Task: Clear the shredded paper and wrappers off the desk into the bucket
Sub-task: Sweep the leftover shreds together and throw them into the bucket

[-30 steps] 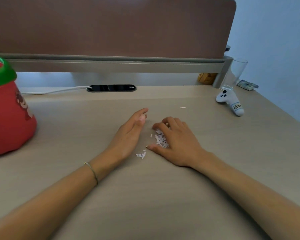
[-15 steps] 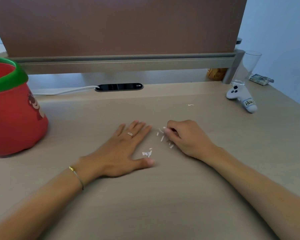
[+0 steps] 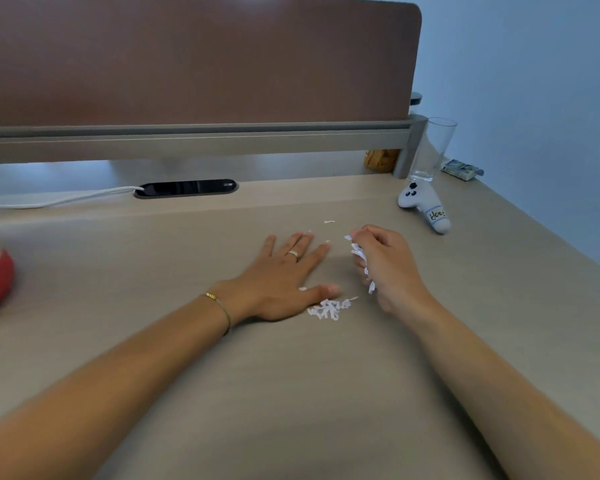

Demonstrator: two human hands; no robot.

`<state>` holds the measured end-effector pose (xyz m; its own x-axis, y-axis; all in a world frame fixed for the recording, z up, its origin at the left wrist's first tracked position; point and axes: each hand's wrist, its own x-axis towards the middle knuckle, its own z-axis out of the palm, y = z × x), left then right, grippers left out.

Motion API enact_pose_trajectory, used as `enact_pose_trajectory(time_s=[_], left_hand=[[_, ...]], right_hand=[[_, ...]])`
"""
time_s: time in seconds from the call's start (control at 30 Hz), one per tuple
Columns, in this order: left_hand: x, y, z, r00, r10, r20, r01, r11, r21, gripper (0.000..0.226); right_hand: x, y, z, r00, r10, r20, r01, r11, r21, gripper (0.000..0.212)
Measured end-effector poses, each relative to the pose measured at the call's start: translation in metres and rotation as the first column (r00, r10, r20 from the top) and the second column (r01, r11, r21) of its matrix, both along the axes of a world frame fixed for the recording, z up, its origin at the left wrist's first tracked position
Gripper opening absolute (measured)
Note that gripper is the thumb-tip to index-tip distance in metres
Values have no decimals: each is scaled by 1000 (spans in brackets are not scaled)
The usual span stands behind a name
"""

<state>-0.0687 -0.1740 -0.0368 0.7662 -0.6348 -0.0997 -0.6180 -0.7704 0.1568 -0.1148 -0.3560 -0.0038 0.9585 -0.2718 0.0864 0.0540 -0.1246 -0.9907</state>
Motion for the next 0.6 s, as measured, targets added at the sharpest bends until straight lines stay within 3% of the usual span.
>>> enact_pose_trajectory(time_s=[0.07, 0.2, 0.27, 0.37, 0.6], left_hand=[[5, -7, 1, 998, -66, -11, 65, 995, -74, 82], [49, -27, 6, 999, 27, -27, -33, 963, -268, 72], [69, -42, 7, 997, 66, -34, -72, 963, -258, 72], [71, -54, 3, 1000, 4, -25, -8, 986, -167, 71], [-23, -9, 6, 967, -253, -40, 245, 960, -138, 80]], right_hand=[[2, -3, 4, 997, -19, -70, 28, 989, 143, 19], [8, -19, 7, 984, -33, -175, 87, 948, 307, 36], [10, -25, 6, 978, -23, -209, 97, 931, 351, 39], [12, -32, 6, 980, -33, -197, 107, 920, 378, 38], [13, -28, 1, 984, -14, -179, 80, 927, 367, 33]])
